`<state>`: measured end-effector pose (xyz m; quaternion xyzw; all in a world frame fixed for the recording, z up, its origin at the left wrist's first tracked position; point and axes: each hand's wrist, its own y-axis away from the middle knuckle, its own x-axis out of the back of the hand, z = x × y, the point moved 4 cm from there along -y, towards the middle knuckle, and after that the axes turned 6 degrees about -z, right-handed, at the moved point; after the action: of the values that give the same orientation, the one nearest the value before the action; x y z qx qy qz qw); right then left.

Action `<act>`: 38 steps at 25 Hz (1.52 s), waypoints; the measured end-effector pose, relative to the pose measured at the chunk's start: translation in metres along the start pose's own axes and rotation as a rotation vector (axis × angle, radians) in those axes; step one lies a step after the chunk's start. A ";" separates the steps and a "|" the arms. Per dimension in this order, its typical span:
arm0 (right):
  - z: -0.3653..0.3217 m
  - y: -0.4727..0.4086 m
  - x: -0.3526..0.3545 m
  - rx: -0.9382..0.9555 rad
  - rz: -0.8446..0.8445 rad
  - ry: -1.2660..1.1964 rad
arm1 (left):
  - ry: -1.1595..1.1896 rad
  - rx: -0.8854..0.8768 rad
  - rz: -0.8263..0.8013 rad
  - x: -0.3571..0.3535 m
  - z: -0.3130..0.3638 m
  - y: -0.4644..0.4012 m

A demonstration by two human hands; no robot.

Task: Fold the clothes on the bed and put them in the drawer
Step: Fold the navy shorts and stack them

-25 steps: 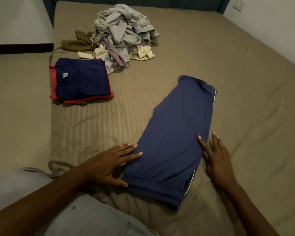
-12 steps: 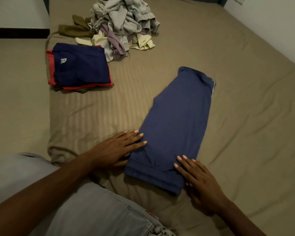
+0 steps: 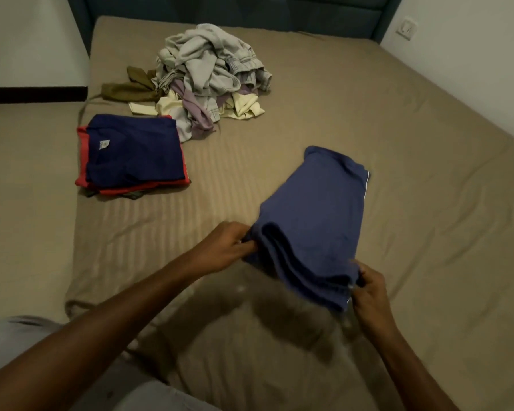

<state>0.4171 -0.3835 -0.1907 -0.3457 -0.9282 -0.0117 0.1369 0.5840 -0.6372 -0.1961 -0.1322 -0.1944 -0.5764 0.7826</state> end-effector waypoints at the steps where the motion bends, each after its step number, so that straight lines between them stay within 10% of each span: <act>1: -0.001 -0.024 0.011 -0.084 0.098 -0.058 | 0.162 0.040 0.043 0.006 0.015 -0.028; 5: 0.028 -0.087 0.029 -0.421 0.129 -0.489 | 0.718 0.283 0.111 -0.010 0.012 -0.108; 25: 0.017 0.048 0.003 -0.193 0.360 -0.141 | 0.748 0.216 0.032 -0.033 -0.034 0.025; 31: 0.028 0.090 -0.017 -0.134 0.257 0.060 | 0.495 0.248 0.085 -0.024 -0.060 0.054; 38: -0.031 0.067 -0.035 0.108 0.378 0.887 | -0.533 -0.250 0.306 -0.036 0.009 0.062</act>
<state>0.4933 -0.3583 -0.1746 -0.4622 -0.7006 -0.0846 0.5371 0.6322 -0.5847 -0.2036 -0.4009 -0.2980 -0.4165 0.7596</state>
